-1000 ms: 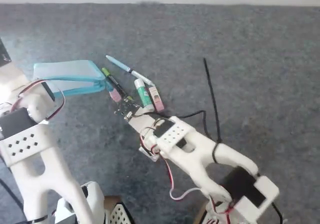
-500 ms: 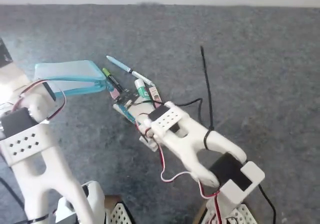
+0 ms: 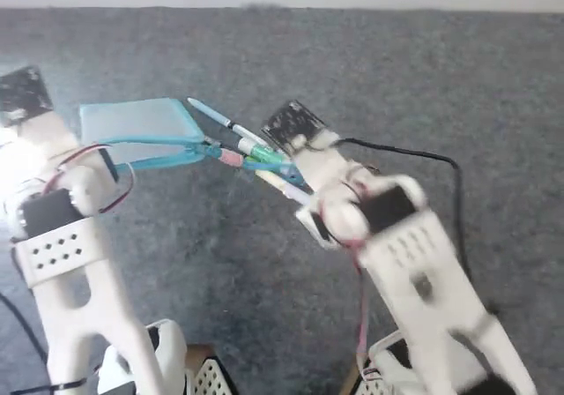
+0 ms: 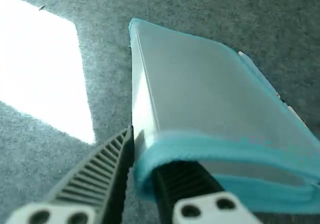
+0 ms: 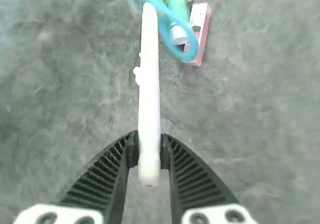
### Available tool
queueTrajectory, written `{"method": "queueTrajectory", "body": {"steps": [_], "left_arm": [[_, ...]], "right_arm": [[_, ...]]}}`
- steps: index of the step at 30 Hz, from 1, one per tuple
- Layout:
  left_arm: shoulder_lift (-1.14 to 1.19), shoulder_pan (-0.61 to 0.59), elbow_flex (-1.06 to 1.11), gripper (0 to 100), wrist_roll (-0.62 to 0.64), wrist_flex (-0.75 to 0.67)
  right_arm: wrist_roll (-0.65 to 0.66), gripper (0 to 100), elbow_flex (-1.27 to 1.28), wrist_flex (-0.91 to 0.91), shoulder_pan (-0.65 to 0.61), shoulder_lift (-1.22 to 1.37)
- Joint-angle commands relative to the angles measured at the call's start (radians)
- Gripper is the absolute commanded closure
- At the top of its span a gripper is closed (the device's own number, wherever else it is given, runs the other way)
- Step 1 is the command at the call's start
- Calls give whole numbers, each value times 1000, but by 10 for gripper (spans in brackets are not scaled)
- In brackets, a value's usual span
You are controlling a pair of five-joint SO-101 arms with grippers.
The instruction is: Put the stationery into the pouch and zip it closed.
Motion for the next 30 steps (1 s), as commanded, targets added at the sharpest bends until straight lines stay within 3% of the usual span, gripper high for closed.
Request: {"method": "queueTrajectory", "body": {"steps": [1, 4, 11, 17, 30], "left_arm": [[-31, 61, 21, 990, -15, -28], [-34, 115, 48, 990, -12, -26], [-35, 161, 177, 990, -15, -107], [-35, 164, 202, 990, -17, -126], [-37, 196, 203, 990, -17, -120]], "right_arm": [[109, 991, -18, 117, 12, -213], [170, 991, -21, 186, 12, -321], [98, 991, -183, 237, 1, -378], [32, 991, -230, 243, -219, -269], [-21, 991, -235, -36, -251, -13]]}}
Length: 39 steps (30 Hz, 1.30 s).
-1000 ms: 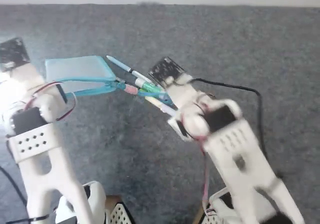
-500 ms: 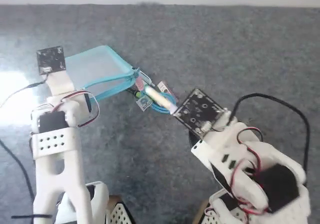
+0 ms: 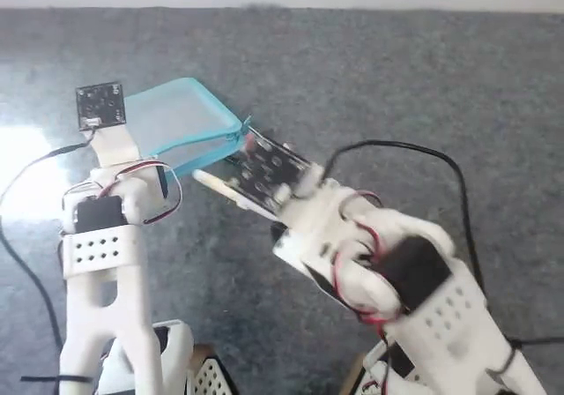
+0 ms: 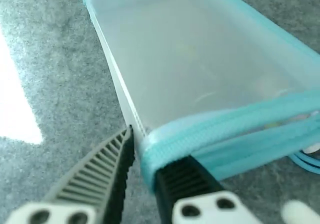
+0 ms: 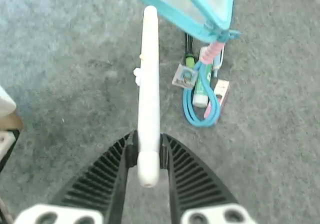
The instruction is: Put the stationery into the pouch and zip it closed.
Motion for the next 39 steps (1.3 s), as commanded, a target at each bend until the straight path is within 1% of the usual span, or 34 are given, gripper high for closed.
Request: {"method": "queueTrajectory", "body": {"steps": [1, 8, 13, 19, 26, 28, 32, 34, 36, 39], "left_arm": [[-15, 11, 2, 990, -5, -5], [-15, 17, 2, 990, -5, -5], [-15, 17, 2, 990, -5, -5], [-15, 18, 4, 990, -5, -5], [-15, 17, 4, 990, -5, -5], [-15, 12, 4, 990, -5, -5], [-15, 15, 4, 990, -5, -5], [-15, 17, 4, 990, -5, -5], [-15, 17, 4, 990, -5, -5], [-15, 12, 4, 990, -5, -5]], "right_arm": [[-26, 991, -51, -104, -5, 76], [-26, 991, -51, -240, -5, 214], [-46, 991, -51, -381, -2, 334], [-155, 990, -52, -599, 22, 486], [-157, 986, -52, -782, 44, 593], [-157, 939, -52, -796, 41, 607], [-157, 749, -52, -797, 39, 619], [-141, 682, -52, -792, 39, 619], [-120, 655, -52, -791, 42, 611], [-112, 668, -68, -777, 71, 573]]}}
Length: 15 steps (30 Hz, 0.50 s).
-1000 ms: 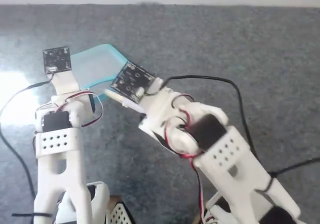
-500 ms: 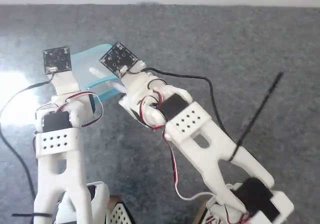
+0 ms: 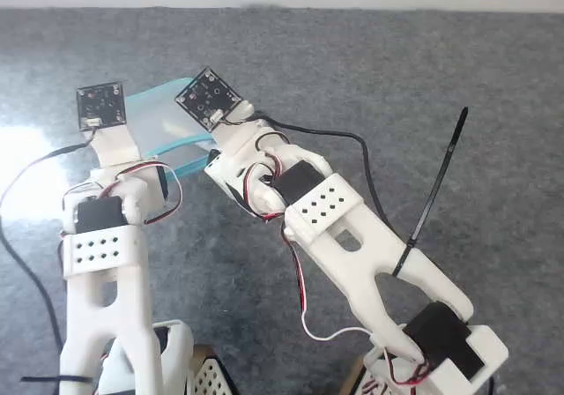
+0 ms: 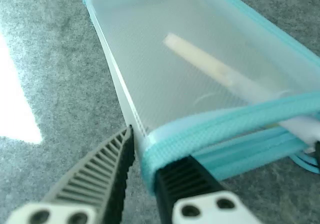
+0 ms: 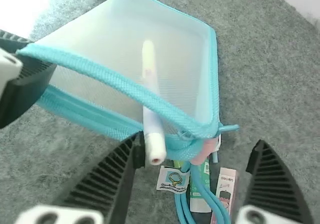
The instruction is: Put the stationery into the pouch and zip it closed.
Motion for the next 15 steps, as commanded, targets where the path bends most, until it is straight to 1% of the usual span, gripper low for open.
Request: {"method": "queueTrajectory", "body": {"steps": [1, 4, 7, 9, 12, 15], "left_arm": [[-15, 9, 1, 990, -5, -2], [-15, 9, 1, 990, -5, -2], [-15, 8, -7, 990, -2, -2], [-15, 8, -10, 990, 0, -5], [-15, -20, -21, 990, 2, -8], [-15, -80, -41, 990, 3, -8]], "right_arm": [[18, 678, -77, 7, 51, -84], [17, 716, -100, 76, 127, -199], [17, 764, -97, 214, 254, -360], [18, 777, -71, 292, 328, -437], [78, 745, 23, 340, 340, -470], [137, 683, 158, 323, 278, -440]]}}
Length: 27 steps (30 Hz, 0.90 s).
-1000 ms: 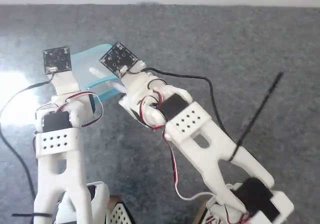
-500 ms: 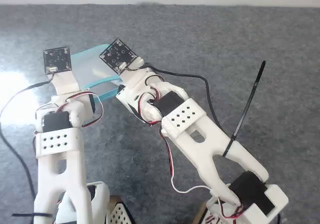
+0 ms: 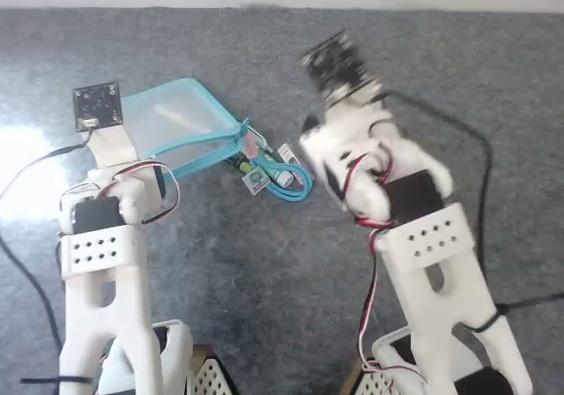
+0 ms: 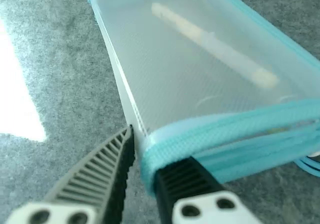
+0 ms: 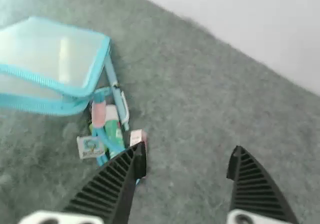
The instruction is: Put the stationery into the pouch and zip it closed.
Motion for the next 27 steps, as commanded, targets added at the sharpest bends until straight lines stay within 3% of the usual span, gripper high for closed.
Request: {"method": "queueTrajectory", "body": {"steps": [1, 4, 12, 19, 27], "left_arm": [[-15, -66, -42, 990, 3, -8], [-15, -117, -56, 990, 3, -8], [-15, -164, -68, 990, 3, -8], [-15, -163, -67, 990, 0, -3], [-15, -161, -65, 990, -2, -3]], "right_arm": [[75, 662, 129, -36, -44, 7], [89, 629, 210, -160, -67, 99], [86, 686, 137, -426, -64, 455], [87, 690, -58, -337, -53, 694], [84, 689, -226, -252, 81, 754]]}}
